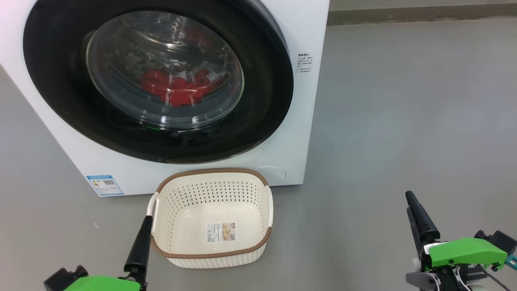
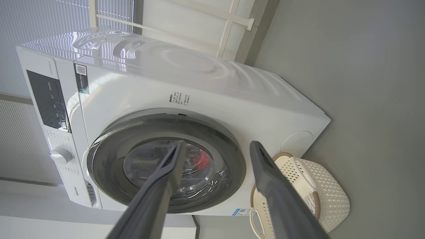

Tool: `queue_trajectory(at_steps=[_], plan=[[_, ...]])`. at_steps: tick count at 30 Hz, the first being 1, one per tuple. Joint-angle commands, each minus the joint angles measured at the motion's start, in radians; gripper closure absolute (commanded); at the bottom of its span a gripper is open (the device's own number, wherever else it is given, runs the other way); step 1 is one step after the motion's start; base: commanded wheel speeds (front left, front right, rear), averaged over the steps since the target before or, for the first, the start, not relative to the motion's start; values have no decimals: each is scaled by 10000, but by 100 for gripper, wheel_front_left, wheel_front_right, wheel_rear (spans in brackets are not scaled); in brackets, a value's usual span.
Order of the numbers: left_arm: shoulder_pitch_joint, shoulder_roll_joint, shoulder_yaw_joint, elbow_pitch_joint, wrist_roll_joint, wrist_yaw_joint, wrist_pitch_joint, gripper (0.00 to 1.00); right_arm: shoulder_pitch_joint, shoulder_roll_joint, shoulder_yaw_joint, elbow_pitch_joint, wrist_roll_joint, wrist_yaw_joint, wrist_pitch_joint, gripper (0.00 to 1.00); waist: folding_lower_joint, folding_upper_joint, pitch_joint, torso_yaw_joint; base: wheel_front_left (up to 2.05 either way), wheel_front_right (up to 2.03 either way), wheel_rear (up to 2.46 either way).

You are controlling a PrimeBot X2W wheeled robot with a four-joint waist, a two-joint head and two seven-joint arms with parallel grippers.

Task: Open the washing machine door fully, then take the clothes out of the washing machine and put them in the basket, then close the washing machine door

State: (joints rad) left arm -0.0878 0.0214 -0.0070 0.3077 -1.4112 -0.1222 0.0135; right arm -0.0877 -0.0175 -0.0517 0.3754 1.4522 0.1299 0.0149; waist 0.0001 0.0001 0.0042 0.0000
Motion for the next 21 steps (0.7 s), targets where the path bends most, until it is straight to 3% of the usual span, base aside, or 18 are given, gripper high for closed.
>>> queue_trajectory(at_steps=[1, 21], plan=[[-486, 122, 37, -334, 329, -26, -98, 0, -556, -122, 92, -233, -291, 2, -139, 0, -1, -1, 1, 0, 0, 0, 0], [-842, 147, -170, -692, 3121, 144, -691, 0, -944, -167, 493, -531, -2938, 4, -726, 0, -1, -1, 43, -5, 0, 0, 0]])
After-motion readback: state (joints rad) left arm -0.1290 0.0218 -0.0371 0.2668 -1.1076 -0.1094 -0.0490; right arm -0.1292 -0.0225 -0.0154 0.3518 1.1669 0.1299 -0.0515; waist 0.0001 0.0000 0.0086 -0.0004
